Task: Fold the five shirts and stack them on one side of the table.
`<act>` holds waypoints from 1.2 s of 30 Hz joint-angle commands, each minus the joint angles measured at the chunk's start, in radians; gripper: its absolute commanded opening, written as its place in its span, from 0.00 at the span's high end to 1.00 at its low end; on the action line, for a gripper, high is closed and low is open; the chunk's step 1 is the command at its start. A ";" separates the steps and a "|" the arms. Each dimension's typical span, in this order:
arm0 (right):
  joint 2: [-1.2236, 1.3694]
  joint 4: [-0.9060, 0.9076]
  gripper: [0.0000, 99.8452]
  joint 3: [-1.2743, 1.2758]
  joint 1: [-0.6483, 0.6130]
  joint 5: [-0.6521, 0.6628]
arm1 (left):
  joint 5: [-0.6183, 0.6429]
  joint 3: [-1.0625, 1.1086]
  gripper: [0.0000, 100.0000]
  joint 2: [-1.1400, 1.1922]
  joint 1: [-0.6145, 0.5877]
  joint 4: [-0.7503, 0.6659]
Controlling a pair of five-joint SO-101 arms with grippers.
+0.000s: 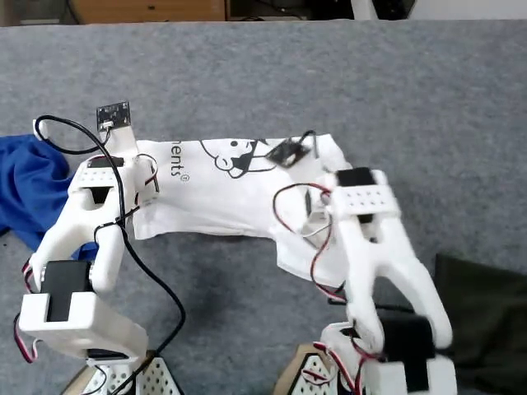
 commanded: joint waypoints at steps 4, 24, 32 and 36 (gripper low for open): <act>-0.079 0.005 0.99 -0.105 0.027 0.072 | 0.000 -0.006 0.98 -0.042 -0.009 -0.014; -0.036 0.094 0.79 0.153 -0.110 0.311 | 0.000 -0.009 0.98 -0.042 -0.009 -0.014; -0.157 0.146 0.79 0.200 -0.114 0.330 | 0.000 -0.009 0.98 -0.042 -0.008 -0.014; -0.189 0.106 0.79 0.280 -0.116 0.330 | 0.000 -0.009 0.98 -0.042 -0.008 -0.014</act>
